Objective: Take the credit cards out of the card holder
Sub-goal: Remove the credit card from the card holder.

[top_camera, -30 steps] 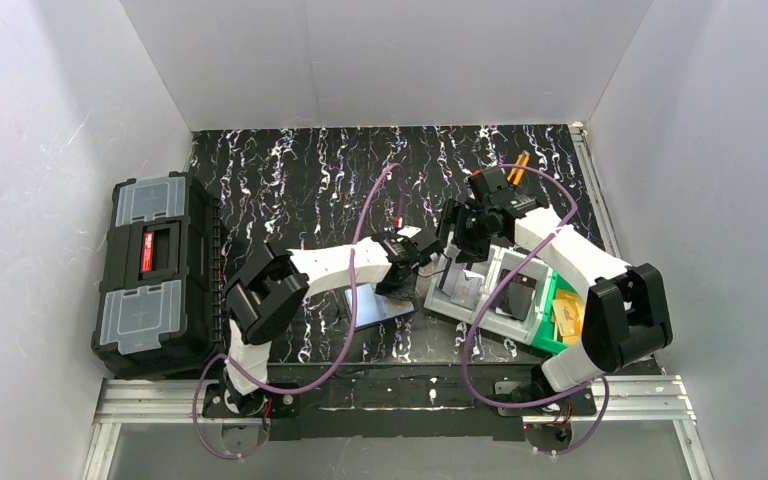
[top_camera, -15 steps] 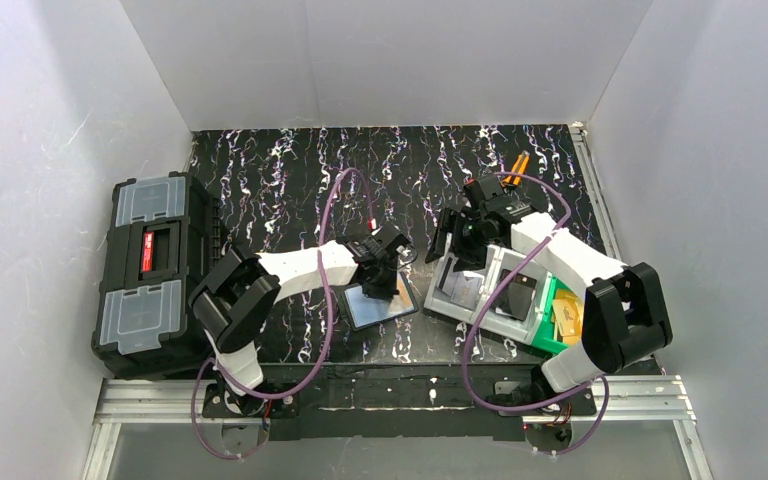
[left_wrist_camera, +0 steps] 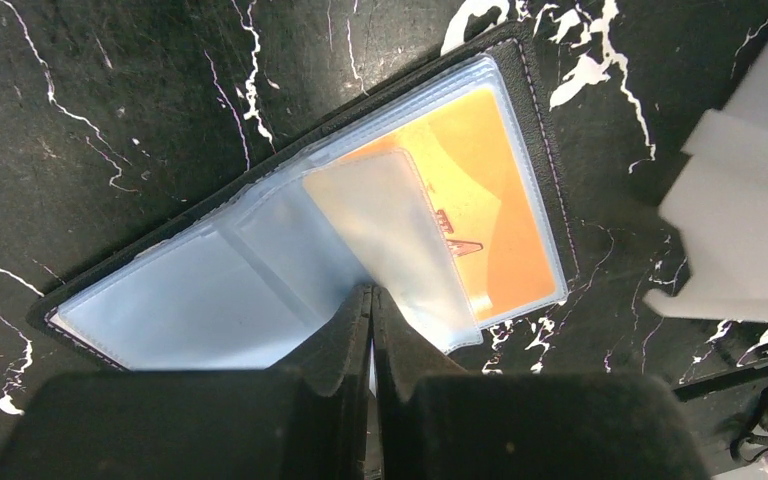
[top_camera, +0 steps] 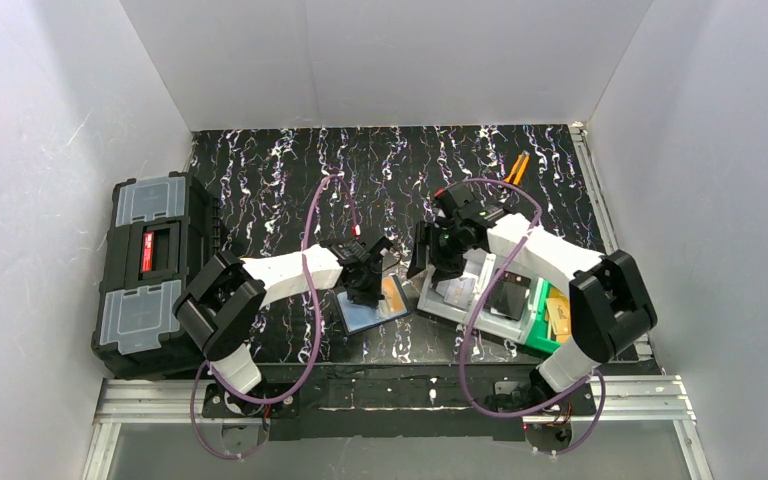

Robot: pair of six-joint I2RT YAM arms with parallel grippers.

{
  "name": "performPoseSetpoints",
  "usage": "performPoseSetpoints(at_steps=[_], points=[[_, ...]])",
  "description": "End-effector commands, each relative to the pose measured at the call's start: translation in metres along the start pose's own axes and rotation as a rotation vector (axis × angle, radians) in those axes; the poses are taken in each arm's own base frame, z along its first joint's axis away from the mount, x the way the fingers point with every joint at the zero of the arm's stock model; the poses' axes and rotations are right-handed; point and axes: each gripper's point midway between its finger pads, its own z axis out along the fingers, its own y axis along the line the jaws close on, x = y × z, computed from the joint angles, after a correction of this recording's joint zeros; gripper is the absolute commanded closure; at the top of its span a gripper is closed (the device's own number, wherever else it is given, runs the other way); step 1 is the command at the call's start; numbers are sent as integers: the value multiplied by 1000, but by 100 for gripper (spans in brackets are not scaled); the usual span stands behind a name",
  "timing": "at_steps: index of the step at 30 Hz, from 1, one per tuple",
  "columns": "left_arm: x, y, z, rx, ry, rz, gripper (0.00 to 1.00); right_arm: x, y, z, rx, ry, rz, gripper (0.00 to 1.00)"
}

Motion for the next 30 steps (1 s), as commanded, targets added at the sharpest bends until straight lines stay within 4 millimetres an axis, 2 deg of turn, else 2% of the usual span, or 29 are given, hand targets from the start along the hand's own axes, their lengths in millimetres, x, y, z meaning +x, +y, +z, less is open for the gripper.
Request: performPoseSetpoints(at_steps=[1,3,5,10,13,16,19,22,25,30], points=[[35,38,4,-123,112,12,100,2,34,16,-119,60,-37,36],[34,37,3,-117,106,8,100,6,38,27,-136,93,-38,46],[33,37,3,-115,103,7,100,9,41,36,-140,122,-40,53],[32,37,2,-110,97,8,100,5,39,36,-42,78,-81,54],[32,39,1,-109,95,7,100,2,18,36,30,64,-63,53],[32,40,0,-108,95,8,100,-2,-12,34,79,56,-10,56],[32,41,-2,-106,93,7,100,-9,-41,22,122,15,42,57],[31,41,-2,-103,90,7,100,-10,-54,9,152,-18,57,57],[30,40,-2,-98,92,8,100,-11,-51,-4,148,-46,49,51],[28,37,-4,-75,80,3,100,-16,-6,-34,25,-105,-6,40]])
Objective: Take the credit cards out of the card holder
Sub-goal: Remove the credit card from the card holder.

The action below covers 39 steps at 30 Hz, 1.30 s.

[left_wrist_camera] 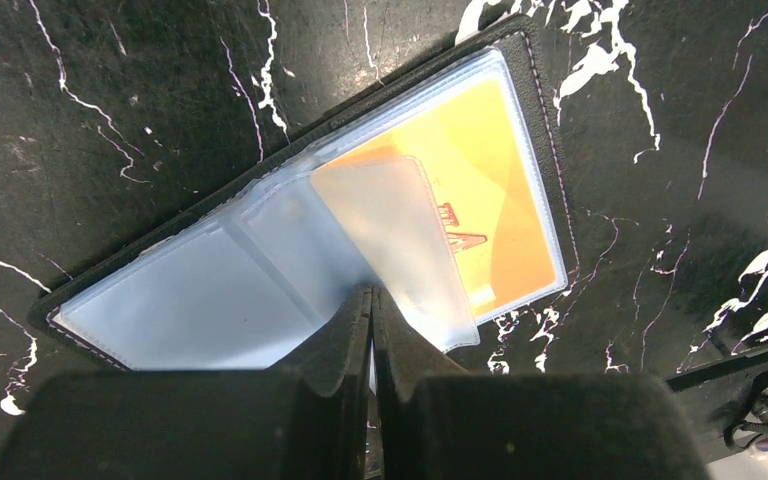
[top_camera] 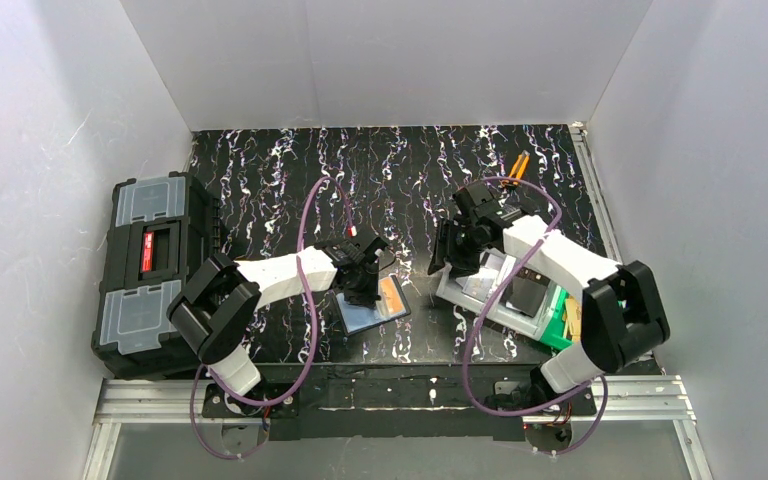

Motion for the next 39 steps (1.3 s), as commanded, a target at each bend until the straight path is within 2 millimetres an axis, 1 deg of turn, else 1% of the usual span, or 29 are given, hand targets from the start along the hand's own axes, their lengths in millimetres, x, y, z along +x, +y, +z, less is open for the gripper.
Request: performPoseSetpoints(at_steps=[1,3,5,10,12,14,17,21,25,29,34,39], points=[[25,33,-3,-101,79,15,100,-5,42,-35,-109,-64,-75,39],[25,33,-3,-93,76,7,100,0,56,-35,-162,-38,-90,39],[25,31,-4,-77,71,-2,100,6,68,-24,-207,8,-99,40],[23,31,-4,-56,52,-17,100,20,91,14,-301,142,-90,57],[23,31,-4,-53,49,-20,100,23,97,29,-316,180,-83,61],[22,31,-4,-51,46,-21,100,25,102,41,-323,209,-84,63],[22,31,-4,-49,43,-22,100,31,105,53,-327,235,-83,63],[20,30,-4,-44,35,-21,100,36,108,60,-324,244,-95,62],[24,25,-5,-18,55,-21,100,41,109,66,-311,250,-104,61],[23,25,-6,-13,51,-22,100,41,109,72,-304,251,-111,60],[22,23,-7,-5,48,-19,100,41,107,87,-291,261,-116,58],[18,19,-10,10,37,-7,100,43,111,97,-313,270,-115,58]])
